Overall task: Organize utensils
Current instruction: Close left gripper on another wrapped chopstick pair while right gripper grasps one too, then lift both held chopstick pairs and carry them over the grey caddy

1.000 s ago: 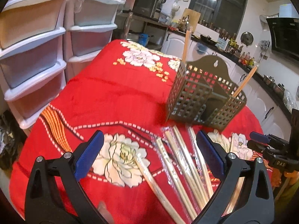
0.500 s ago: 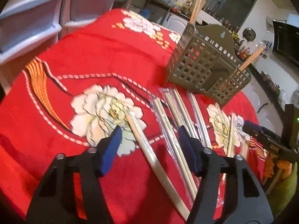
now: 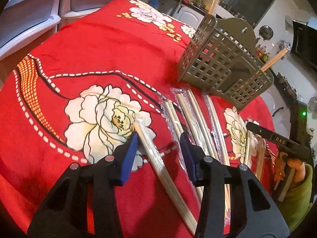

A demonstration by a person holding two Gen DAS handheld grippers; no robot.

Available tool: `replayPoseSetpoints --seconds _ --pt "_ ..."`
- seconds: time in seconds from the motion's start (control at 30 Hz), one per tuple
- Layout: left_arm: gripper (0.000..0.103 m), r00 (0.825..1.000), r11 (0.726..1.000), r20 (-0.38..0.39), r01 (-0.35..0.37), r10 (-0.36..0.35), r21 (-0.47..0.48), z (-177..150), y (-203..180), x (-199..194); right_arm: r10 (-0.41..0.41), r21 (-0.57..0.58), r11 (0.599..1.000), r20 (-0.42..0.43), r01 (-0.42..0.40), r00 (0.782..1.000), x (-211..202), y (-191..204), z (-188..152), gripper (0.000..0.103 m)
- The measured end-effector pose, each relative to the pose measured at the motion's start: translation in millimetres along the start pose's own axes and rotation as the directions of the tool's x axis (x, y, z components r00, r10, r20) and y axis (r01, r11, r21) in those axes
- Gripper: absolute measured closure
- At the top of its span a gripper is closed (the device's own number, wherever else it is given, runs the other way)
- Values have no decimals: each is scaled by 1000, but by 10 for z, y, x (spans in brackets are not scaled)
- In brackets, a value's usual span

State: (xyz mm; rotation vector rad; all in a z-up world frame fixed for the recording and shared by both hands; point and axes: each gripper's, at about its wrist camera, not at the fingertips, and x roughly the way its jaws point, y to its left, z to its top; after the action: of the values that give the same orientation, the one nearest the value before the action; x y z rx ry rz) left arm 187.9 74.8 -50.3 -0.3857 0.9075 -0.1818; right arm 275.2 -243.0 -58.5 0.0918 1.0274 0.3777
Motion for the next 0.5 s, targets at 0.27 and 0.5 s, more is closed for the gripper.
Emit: replayPoseSetpoints --seconds 0.27,0.5 --pt "85 1000 1000 -22 -16 16 3 134 79 78 32 57 998 4 -33 999 43 -72 129 90" --pt "96 999 1000 -39 -17 16 -8 240 145 110 93 87 991 45 -97 995 -87 -79 137 92"
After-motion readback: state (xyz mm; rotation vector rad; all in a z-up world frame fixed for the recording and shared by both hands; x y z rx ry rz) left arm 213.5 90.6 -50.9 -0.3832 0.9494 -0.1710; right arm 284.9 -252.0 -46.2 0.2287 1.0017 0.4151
